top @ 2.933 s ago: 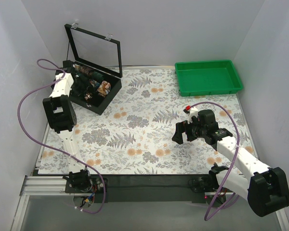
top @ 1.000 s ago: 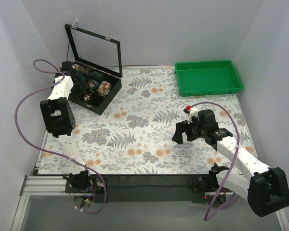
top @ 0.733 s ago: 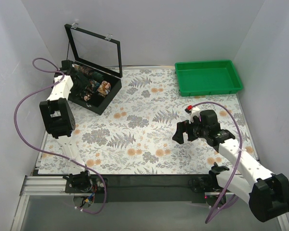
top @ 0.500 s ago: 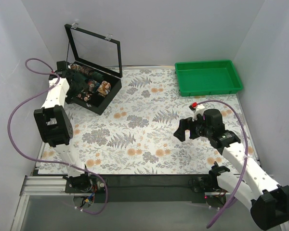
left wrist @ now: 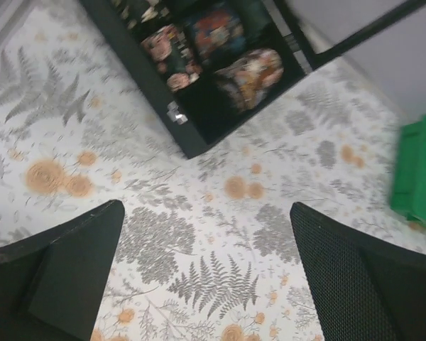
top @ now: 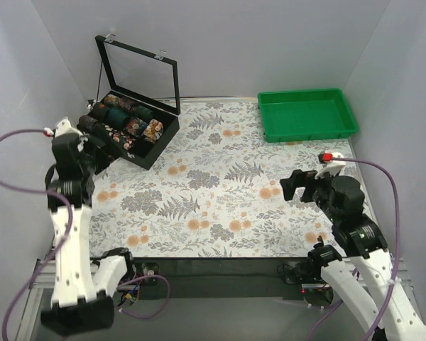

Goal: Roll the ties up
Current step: Place the rolled tie into the container

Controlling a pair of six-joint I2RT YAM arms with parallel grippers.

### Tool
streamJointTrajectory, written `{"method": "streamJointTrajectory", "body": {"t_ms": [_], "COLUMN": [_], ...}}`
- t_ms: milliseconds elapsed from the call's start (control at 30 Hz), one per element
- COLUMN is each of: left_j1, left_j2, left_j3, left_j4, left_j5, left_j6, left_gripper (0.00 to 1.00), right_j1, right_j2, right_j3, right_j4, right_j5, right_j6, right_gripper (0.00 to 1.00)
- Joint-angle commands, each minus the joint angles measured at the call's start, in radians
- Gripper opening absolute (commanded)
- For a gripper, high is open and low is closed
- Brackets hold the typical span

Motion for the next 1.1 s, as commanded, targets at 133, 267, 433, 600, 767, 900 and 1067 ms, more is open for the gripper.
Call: {"method": "streamJointTrajectory", "body": {"t_ms": [133,267,433,600,767,900,1067], "left_j1": [-0.208,-0.299,-0.309,-0.318,-0.330,-0.341,-0.353], "left_j2": [-0.443,-0.545,-0.677,-0.689,-0.684,-0.666,-0.632], "left_j3": [-0.088,-0.112,-0.189,-0.183,-0.190,-0.193,-0.201], "left_j4": [0.014,-0.058,-0.073,-0.093,-0.093,-0.089,-0.072], "left_j5": [0.022,-0.110,-0.177,-0.216,-0.255,-0.283,-0.311], "left_j6": [0.044,0.059,0.032,0.018,0.004,-0.002,0.012], "left_gripper": [0.98,0.98,0.98,0.98,0.98,0.98,0.98], "right_j1": [-0.002,-0.003,-0.003,-0.002,-0.002,-0.003,-0.003], "right_j2": [-0.195,-0.283,-0.411,-0.461,-0.491,-0.495,-0.490], "right_j3": [0.052,0.052,0.012,-0.020,-0.040,-0.051,-0.056], "right_j4": [-0.026,-0.020,0.017,0.043,0.058,0.072,0.081], "right_j5": [0.322,0.347,0.368,0.350,0.332,0.307,0.308], "right_j6": [-0.035,-0.102,-0.156,-0.204,-0.215,-0.270,-0.285], "right_gripper": [0.98,0.99,0.99,0.98,0.98,0.98,0.98]}}
